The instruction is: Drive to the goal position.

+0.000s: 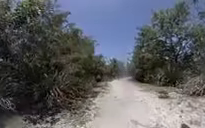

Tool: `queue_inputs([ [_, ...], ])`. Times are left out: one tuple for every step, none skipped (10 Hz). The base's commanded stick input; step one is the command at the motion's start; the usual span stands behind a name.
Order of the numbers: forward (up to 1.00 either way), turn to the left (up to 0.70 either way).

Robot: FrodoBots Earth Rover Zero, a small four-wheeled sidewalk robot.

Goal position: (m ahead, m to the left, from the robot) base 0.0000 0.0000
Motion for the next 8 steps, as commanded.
queue_inputs([
  [0.30,0.00],
  [0.30,0.00],
  [0.30,-0.20],
  [0.30,-0.43],
  [0.30,-0.66],
  [0.30,-0.75],
  [0.30,-0.72],
  [0.30,-0.47],
])
